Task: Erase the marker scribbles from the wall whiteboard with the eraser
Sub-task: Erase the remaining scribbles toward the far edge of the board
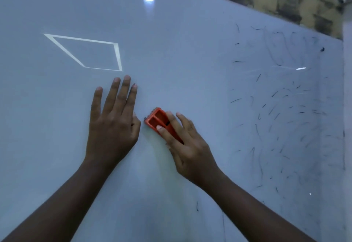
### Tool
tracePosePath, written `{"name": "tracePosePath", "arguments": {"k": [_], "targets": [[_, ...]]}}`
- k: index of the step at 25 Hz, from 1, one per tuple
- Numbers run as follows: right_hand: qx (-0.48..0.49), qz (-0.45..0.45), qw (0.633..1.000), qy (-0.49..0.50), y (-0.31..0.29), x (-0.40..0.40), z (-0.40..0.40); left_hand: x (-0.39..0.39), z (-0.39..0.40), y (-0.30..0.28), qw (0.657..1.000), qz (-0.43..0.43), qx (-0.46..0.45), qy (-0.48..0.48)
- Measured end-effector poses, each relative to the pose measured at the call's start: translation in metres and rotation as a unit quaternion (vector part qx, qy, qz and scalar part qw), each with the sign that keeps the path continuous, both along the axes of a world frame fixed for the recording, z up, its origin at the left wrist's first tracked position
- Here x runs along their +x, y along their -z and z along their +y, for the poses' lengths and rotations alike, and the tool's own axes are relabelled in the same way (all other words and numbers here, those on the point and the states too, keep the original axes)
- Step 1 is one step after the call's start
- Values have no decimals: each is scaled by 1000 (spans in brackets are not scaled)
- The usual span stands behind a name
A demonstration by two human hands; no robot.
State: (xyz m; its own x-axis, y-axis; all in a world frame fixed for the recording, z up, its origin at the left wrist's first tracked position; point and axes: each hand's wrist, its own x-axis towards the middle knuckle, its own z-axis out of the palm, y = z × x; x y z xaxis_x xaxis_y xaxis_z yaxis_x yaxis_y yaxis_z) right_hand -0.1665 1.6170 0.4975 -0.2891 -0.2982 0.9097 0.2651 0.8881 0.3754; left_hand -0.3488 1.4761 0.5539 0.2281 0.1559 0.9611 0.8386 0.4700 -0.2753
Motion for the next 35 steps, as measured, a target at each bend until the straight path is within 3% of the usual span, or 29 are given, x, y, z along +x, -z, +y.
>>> {"name": "tracePosePath", "arguments": {"k": [3, 7, 12, 17, 22, 26, 31, 35], "targets": [[-25, 75, 997, 11, -15, 23, 26, 3, 3, 6, 1000, -2, 19, -7], [-131, 150, 980, 15, -33, 65, 73, 1, 7, 14, 999, -4, 30, -18], [-300, 261, 917, 7, -24, 98, 113, 14, 14, 45, 998, -44, 45, -25], [-322, 241, 914, -50, 10, 86, 93, 19, 20, 80, 996, -65, 55, -37], [-194, 85, 974, -77, 86, 41, 28, 26, 26, 105, 992, -105, 56, -41], [-133, -8, 990, -48, 126, 31, 5, 28, 27, 129, 989, -124, 34, -67], [-198, 29, 977, -69, 105, 56, 28, 25, 24, 149, 990, -111, 23, -80], [-356, 167, 918, -52, 78, 99, 91, 24, 25, 155, 991, -110, 29, -74]]}}
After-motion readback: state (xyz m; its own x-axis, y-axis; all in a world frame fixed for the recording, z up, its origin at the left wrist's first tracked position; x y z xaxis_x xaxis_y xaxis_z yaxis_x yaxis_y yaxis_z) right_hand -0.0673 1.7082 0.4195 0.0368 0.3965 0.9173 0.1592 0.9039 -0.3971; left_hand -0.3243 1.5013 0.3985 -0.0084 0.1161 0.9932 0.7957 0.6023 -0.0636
